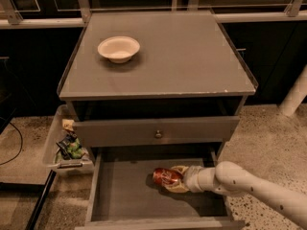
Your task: Place coke can into middle drawer
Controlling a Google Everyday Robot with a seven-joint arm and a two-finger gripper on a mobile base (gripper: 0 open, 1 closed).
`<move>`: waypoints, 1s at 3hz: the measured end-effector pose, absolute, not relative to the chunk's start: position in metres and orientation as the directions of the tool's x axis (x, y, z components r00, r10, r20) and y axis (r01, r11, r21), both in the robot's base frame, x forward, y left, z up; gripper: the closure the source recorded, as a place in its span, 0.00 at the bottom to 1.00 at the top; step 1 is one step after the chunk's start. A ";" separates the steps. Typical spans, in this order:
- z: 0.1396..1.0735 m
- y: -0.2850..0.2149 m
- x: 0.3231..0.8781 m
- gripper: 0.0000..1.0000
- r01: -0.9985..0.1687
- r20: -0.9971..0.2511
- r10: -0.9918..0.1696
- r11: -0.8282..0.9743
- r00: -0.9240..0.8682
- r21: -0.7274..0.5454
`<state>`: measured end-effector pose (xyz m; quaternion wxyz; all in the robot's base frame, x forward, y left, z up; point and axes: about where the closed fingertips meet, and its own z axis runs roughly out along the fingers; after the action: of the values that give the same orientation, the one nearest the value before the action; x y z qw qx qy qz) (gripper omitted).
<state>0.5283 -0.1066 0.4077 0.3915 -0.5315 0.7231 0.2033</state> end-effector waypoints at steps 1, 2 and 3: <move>0.387 -0.114 0.539 1.00 -0.922 -0.766 -0.632 0.354 -0.113 -0.156; 0.386 -0.114 0.539 0.82 -0.922 -0.766 -0.633 0.355 -0.113 -0.157; 0.386 -0.114 0.539 0.59 -0.922 -0.766 -0.633 0.355 -0.113 -0.157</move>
Offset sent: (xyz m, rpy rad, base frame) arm 0.0096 -0.0062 -0.0187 -0.0276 -0.0227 -0.0061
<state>0.5392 -0.1138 0.3862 0.3931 -0.5374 0.7231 0.1838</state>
